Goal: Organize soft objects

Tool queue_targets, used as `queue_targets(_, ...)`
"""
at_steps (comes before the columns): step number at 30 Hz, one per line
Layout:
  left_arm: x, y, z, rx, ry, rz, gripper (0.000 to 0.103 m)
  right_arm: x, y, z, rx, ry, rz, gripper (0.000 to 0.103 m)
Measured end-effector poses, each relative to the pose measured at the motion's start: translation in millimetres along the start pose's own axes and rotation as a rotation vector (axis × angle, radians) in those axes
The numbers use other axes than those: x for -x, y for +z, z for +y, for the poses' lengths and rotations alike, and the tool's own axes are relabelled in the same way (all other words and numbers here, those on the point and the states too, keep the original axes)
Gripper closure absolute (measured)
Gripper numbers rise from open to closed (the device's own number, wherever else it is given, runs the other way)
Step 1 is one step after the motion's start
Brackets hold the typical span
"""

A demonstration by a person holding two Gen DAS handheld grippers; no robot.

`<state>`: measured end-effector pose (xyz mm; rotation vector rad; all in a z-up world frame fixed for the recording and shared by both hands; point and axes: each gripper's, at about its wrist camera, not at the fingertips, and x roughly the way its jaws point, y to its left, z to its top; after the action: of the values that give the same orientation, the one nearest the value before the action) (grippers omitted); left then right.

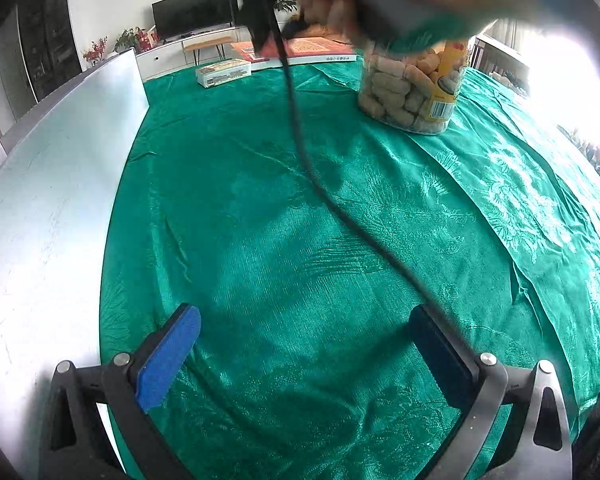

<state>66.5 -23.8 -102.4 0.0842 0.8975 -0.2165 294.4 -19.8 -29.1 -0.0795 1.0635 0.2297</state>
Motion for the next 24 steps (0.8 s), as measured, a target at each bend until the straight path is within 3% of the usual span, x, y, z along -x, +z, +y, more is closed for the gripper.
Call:
queue_targets(4, -0.5, 0.0, 0.3, -0.003, 0.004, 0.002, 0.0, 80.3, -4.9, 1.2, 0.022, 0.105, -0.12, 0.085)
queue_targets(10, 0.2, -0.2, 0.8, -0.004, 0.004, 0.002, 0.0, 187.3, -26.8, -41.0, -0.051, 0.216, -0.25, 0.085)
queue_targets(12, 0.2, -0.4, 0.6, -0.004, 0.002, 0.002, 0.0, 212.6, -34.6, -62.5, -0.079, 0.216, -0.27, 0.085)
queue_targets(15, 0.2, -0.4, 0.3, -0.005, 0.003, 0.002, 0.0, 247.0, -55.9, -97.1, -0.117, 0.144, -0.301, 0.084)
queue_targets(19, 0.2, -0.4, 0.1, -0.005, 0.003, 0.002, 0.0, 241.0, -88.7, -151.3, -0.133, -0.005, -0.231, 0.084)
queue_targets(21, 0.2, -0.5, 0.1, -0.006, 0.003, 0.002, 0.0, 204.3, -111.4, -170.7, -0.148, -0.06, -0.138, 0.084)
queue_targets(24, 0.2, -0.5, -0.2, -0.006, 0.003, 0.002, 0.0, 142.7, -142.4, -188.5, -0.168, -0.06, -0.071, 0.084)
